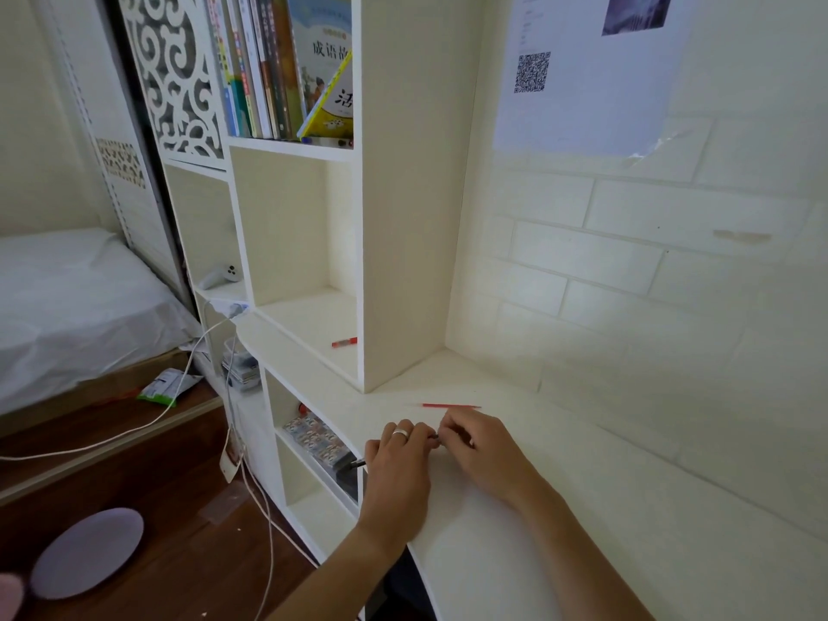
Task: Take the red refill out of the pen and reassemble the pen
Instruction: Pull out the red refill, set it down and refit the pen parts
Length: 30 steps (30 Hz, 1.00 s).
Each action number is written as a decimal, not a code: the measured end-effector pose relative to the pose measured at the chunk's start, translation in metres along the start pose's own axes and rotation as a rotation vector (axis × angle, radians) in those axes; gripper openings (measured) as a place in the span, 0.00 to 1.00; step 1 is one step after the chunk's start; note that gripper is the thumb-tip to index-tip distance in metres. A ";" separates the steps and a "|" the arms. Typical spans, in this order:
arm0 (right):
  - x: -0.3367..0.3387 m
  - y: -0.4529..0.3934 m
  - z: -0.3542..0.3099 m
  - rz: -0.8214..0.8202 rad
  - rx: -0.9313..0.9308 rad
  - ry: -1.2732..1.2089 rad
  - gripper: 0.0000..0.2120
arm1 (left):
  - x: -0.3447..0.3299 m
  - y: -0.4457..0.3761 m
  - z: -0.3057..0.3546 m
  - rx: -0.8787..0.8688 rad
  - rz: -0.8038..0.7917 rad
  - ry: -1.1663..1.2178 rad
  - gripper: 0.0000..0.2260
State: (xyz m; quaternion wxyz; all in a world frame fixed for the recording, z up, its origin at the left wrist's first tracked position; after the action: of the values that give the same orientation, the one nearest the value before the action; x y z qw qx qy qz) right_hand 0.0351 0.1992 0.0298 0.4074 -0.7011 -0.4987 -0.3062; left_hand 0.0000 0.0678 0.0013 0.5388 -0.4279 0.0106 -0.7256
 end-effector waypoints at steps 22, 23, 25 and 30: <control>0.003 0.000 0.003 -0.016 -0.024 -0.009 0.13 | 0.003 0.001 0.004 -0.028 -0.014 0.021 0.09; 0.003 0.000 0.001 -0.020 0.002 -0.011 0.11 | 0.003 0.001 0.003 -0.027 -0.015 0.023 0.09; 0.004 0.001 -0.002 -0.035 0.028 -0.009 0.09 | 0.003 0.001 0.004 -0.025 -0.013 0.029 0.10; 0.002 0.004 -0.003 -0.121 -0.025 -0.018 0.14 | 0.003 0.001 0.006 -0.023 -0.011 0.065 0.11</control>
State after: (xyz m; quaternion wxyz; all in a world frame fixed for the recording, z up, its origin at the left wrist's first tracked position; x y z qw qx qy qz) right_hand 0.0397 0.1969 0.0314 0.3750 -0.6774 -0.5399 -0.3301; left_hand 0.0044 0.0677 0.0068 0.5291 -0.4104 0.0340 -0.7420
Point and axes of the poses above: each hand's wrist, its own y-axis away from the middle knuckle, its own x-axis out of the back of the hand, z = x × y, the point moved 5 cm from there along -y, towards the middle knuckle, and after that the axes turned 12 degrees about y, right-handed, at the moved point
